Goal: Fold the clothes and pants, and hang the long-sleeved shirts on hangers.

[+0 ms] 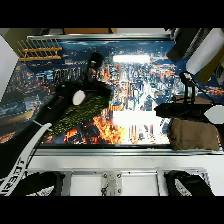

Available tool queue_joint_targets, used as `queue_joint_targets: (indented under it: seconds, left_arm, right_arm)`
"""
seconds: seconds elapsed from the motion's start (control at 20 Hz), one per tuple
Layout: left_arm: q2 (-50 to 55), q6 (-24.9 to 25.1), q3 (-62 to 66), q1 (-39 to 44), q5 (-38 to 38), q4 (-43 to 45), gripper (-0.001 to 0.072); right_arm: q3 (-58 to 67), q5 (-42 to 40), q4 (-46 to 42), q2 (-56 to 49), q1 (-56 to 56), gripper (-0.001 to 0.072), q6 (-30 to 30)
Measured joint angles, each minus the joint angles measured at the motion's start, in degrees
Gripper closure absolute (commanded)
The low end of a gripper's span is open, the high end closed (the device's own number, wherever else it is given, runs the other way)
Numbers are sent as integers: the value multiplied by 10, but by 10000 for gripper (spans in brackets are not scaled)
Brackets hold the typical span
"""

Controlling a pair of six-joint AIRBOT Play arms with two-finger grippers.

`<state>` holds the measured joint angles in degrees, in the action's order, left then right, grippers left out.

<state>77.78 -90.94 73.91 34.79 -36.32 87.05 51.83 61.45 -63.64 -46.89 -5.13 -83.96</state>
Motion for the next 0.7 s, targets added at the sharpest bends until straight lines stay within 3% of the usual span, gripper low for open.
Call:
queue_joint_targets:
  seconds: [0.05, 0.1, 0.15, 0.4, 0.7]
  left_arm:
    - [16, 1, 20, 22, 1, -4, 611]
    - [35, 1, 43, 39, 1, -6, 279]
    - [52, 0, 65, 49, -3, -6, 54]
    - [80, -64, 139, -5, -103, -13, 53]
    - [-32, -113, -48, -215, -178, -21, 53]
  right_arm:
    - [0, -4, -4, 0, 0, 700, 0]
    - [0, -9, -12, 0, 0, 700, 0]
    - [0, -15, -23, 0, 0, 700, 0]
    - [0, -26, -78, 0, 0, 700, 0]
    - [0, -26, -92, 0, 0, 700, 0]
